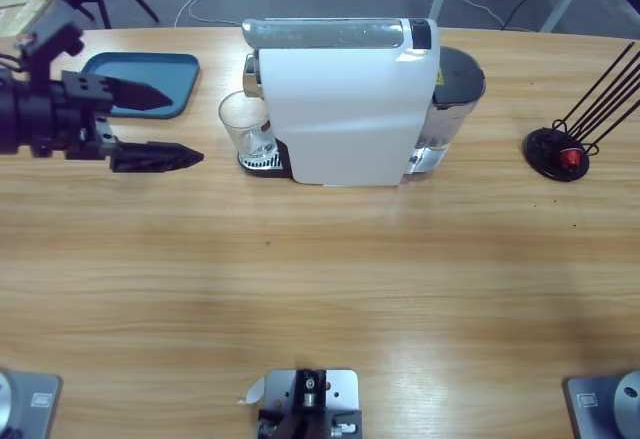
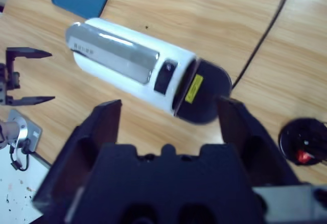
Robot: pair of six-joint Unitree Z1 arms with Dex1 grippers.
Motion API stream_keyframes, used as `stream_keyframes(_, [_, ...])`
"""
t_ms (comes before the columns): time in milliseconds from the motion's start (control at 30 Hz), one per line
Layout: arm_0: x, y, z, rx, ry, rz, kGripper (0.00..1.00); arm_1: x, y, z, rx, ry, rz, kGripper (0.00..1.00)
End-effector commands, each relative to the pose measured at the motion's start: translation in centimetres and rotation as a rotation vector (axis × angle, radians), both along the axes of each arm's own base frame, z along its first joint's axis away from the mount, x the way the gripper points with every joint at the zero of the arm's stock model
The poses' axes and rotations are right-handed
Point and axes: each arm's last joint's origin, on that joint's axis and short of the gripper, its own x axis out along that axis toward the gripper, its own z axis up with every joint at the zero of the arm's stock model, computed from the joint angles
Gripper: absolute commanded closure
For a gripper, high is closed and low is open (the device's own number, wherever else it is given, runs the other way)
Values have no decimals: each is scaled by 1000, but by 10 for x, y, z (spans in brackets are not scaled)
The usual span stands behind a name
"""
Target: Pour coffee
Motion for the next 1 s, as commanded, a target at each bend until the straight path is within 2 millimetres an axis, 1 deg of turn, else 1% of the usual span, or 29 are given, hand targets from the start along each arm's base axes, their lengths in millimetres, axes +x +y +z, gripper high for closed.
stream_keyframes(33, [-4, 0, -4, 20, 22, 17, 32, 48, 25, -42, -88, 127, 0, 1000])
stream_keyframes(167, [-3, 0, -8, 27, 32, 17, 32, 54, 39, -52, -99, 146, 21, 1000])
stream_keyframes(233, [-2, -1, -11, 32, 45, 18, 32, 61, 44, -60, -109, 157, 21, 1000])
stream_keyframes(367, [-1, -1, -12, 34, 48, 20, 32, 68, 48, -66, -114, 171, 23, 1000])
stream_keyframes(467, [0, -2, -16, 43, 61, 21, 32, 66, 51, -67, -119, 178, 36, 1000])
stream_keyframes(767, [3, -4, -16, 32, 67, 31, 32, 59, 61, -66, -121, 178, 74, 1000])
stream_keyframes(1000, [3, -4, -16, 31, 70, 33, 32, 64, 63, -71, -143, 175, 65, 1000])
